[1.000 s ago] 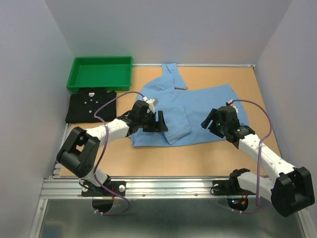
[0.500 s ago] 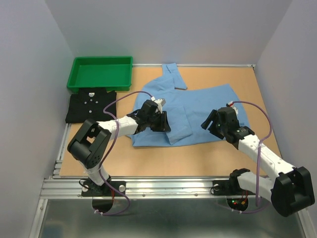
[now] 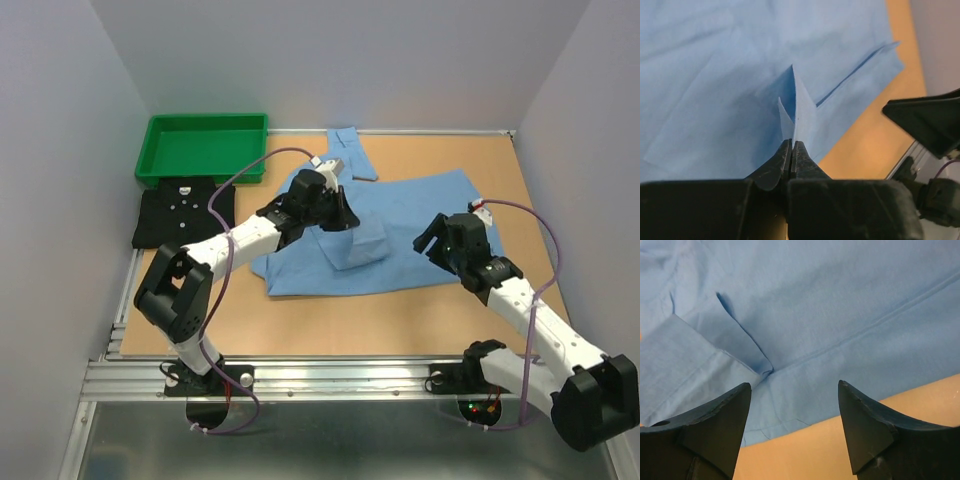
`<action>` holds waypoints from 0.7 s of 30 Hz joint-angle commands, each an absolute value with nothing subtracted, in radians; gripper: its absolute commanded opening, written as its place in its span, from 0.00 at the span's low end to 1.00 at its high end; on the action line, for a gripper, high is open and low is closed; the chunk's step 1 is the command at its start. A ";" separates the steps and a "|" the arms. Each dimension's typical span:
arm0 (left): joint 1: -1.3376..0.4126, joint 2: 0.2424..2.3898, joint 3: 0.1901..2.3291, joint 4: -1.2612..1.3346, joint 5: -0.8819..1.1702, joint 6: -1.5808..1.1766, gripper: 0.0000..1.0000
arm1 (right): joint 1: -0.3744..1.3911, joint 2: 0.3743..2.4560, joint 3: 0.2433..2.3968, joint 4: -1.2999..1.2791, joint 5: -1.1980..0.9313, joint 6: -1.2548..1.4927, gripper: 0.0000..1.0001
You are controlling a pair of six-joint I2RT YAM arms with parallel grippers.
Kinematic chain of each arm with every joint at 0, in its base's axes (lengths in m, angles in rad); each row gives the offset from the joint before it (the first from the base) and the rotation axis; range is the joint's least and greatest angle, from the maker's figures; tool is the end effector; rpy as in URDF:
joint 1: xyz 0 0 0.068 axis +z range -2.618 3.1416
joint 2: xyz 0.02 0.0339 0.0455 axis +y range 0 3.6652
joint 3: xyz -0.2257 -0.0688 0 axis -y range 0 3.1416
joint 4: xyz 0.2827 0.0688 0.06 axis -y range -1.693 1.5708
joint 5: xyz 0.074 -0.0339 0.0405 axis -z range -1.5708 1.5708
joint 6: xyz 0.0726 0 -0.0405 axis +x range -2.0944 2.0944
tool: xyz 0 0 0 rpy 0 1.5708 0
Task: Fold and stack the long sleeve shirts
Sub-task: Fold the shirt
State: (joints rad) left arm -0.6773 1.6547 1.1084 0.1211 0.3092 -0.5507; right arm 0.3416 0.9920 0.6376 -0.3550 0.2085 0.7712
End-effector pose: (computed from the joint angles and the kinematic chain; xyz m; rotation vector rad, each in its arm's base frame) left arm 0.3306 -0.2942 0.1837 0.3496 2.1195 -1.0664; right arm 0.2807 0.0838 0.1661 0.5940 2.2077 0.3512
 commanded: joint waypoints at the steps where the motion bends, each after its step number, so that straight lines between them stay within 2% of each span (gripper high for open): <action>1: -0.695 1.581 1.265 0.166 0.229 -0.566 0.00 | 0.341 0.934 0.771 -0.318 0.357 0.782 0.76; 7: -0.758 1.670 1.434 0.199 0.124 -0.555 0.00 | 0.341 0.916 0.860 -0.319 0.449 0.758 0.79; 10: -0.759 1.710 1.517 0.199 0.008 -0.563 0.00 | 0.341 0.890 0.877 -0.319 0.475 0.758 0.79; 15: -0.779 1.784 1.678 0.178 -0.113 -0.572 0.00 | 0.341 0.809 0.865 -0.321 0.530 0.753 0.79; 21: -0.880 1.873 1.747 0.172 -0.193 -0.643 0.00 | 0.341 0.712 0.830 -0.321 0.623 0.747 0.81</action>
